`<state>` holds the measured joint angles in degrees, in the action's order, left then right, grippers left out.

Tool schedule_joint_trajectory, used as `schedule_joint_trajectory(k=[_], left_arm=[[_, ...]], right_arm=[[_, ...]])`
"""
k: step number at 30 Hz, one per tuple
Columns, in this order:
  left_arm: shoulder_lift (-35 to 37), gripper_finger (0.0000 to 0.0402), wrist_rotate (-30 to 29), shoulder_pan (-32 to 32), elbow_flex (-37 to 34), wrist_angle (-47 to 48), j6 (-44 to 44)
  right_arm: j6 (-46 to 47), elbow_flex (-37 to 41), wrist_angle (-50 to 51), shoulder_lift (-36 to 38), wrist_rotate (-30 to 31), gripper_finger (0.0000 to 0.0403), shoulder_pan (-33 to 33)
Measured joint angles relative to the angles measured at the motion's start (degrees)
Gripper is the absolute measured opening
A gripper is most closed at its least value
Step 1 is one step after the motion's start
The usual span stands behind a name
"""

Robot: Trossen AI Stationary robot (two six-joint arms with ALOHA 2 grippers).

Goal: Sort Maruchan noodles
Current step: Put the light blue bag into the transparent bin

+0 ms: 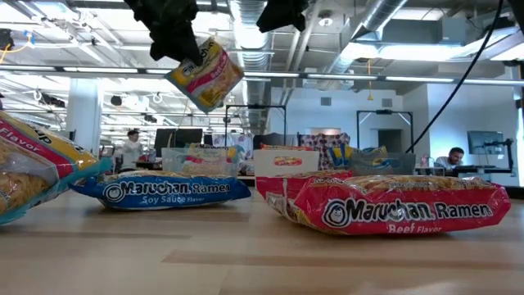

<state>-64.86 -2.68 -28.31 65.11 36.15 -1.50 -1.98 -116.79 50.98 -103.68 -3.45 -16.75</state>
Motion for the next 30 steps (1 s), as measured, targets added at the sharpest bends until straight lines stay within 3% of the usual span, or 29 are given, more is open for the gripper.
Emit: schedule_joint_trajectory(k=[8, 15, 23, 30], left_arm=[[-1.2, 0.0072, -1.7, -7.2, 5.0, 5.1, 12.0], [-7.8, 0.0073, -0.7, -13.7, 9.9, 10.2, 22.3], [-18.8, 0.0073, 0.0, -14.8, 17.9, 16.4, 31.7], [-26.6, 0.0073, 3.9, -14.6, 22.7, 22.0, 33.0]], right_arm=[[-1.5, 0.0, 2.4, -0.6, 0.1, 0.0113, -0.2], [-1.5, 0.1, 3.1, -0.6, 0.1, 0.0113, -0.2], [-1.5, 0.1, 3.2, -0.6, 0.1, 0.0113, -0.2], [-1.5, 0.1, 3.2, -0.6, 0.1, 0.0113, -0.2]])
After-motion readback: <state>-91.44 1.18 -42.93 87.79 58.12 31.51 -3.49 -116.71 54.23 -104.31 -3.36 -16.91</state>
